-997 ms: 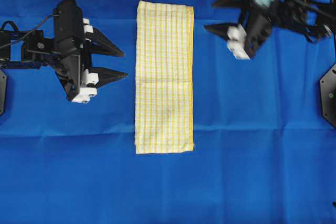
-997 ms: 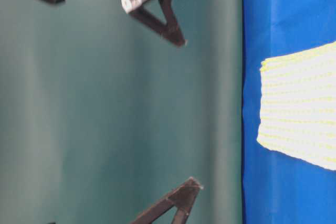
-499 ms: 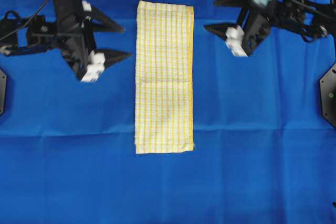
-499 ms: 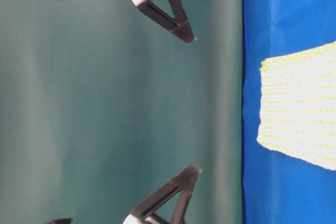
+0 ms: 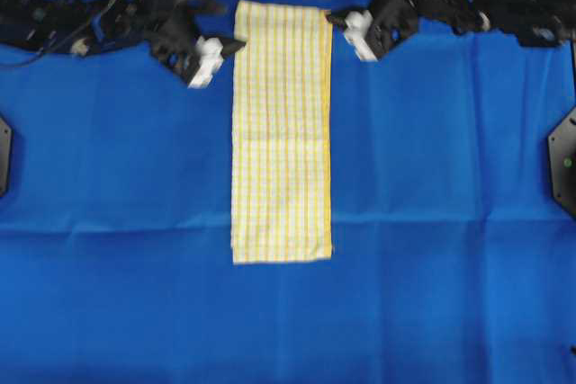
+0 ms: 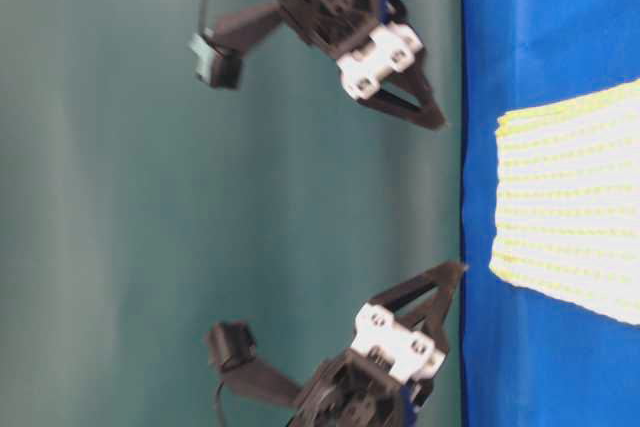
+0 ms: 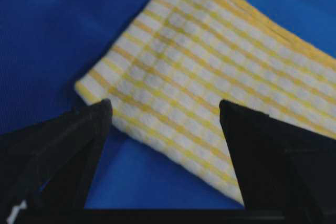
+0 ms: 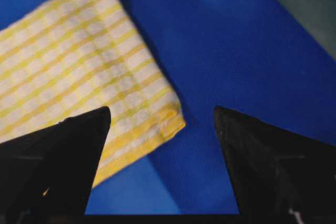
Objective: Fold the yellow towel.
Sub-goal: 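Move both grippers to the far end of the strip and grasp its corners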
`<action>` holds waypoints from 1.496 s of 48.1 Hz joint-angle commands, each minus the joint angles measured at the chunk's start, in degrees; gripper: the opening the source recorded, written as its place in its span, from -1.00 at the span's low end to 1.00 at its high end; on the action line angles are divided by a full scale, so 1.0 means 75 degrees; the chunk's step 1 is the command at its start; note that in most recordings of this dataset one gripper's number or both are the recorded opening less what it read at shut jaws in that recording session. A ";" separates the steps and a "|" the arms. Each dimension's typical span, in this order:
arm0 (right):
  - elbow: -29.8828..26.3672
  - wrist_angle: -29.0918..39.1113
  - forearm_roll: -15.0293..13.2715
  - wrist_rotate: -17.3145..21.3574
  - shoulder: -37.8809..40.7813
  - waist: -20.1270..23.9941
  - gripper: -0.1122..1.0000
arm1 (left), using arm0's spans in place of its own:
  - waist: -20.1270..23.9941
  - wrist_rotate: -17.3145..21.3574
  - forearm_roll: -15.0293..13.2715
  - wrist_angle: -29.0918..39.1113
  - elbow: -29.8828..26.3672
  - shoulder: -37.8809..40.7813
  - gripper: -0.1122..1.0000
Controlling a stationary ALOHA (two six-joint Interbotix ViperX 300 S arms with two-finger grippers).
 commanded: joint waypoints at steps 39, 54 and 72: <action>-0.0398 -0.1055 0.1629 0.0000 0.1395 0.0105 0.64 | 0.0773 -0.0023 -0.0035 -0.1242 -0.0727 0.1852 0.53; -0.0398 -0.1078 0.1828 -0.0023 0.1488 0.0270 0.06 | 0.0703 -0.0012 -0.0035 -0.1230 -0.0738 0.1875 -0.38; -0.0422 -0.1078 0.1805 -0.0105 0.1477 0.0316 -0.68 | 0.0621 0.0000 -0.0012 -0.1207 -0.0691 0.1816 -0.73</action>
